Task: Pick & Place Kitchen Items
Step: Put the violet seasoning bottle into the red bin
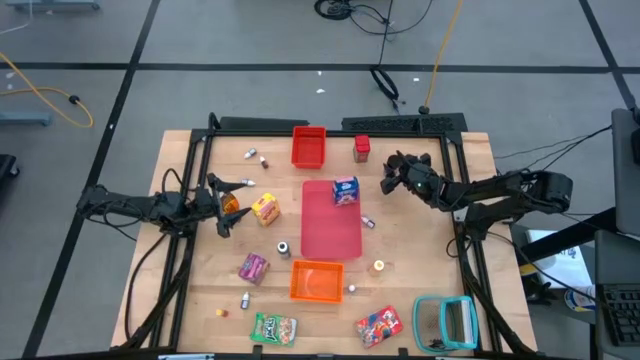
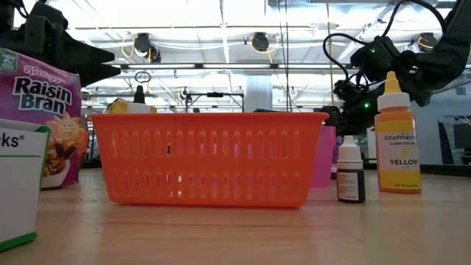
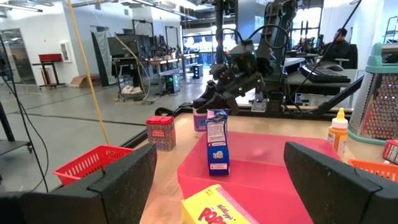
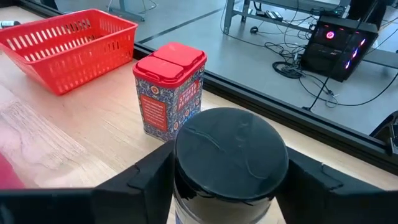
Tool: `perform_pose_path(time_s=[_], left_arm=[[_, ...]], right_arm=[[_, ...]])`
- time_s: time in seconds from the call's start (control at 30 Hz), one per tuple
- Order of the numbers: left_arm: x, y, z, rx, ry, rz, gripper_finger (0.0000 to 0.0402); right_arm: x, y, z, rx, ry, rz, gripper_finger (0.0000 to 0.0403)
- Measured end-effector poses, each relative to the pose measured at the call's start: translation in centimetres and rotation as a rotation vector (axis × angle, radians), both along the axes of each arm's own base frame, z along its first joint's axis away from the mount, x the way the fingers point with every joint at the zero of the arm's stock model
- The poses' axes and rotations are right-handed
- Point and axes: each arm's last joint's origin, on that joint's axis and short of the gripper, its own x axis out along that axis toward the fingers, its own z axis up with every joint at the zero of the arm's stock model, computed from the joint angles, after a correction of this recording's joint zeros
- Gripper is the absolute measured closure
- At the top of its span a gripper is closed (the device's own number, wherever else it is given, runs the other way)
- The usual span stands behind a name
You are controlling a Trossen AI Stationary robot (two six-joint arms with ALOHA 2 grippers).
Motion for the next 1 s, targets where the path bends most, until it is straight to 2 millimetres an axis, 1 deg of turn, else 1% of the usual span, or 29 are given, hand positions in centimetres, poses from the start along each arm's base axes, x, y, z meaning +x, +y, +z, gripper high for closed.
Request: perform_pose_path(time_s=[0.43, 0.63, 0.73, 1.0], left_arm=[[0.0, 0.0, 0.0, 0.000, 0.000, 0.000, 0.0050], [0.0, 0.0, 0.0, -0.022, -0.007, -0.001, 0.0050], [0.0, 0.0, 0.0, -0.048, -0.014, -0.003, 0.0050], [0.0, 0.0, 0.0, -0.048, -0.015, -0.002, 0.0050]], right_arm=[[0.0, 0.0, 0.3, -0.007, -0.014, -0.001, 0.0194], [-0.3, 0.3, 1.5, -0.026, -0.064, 0.015, 0.0194], [-0.4, 0.7, 2.2, -0.013, -0.092, 0.073, 0.0194], [-0.5, 1.7, 5.0, 0.001, -0.073, 0.130, 0.0194]])
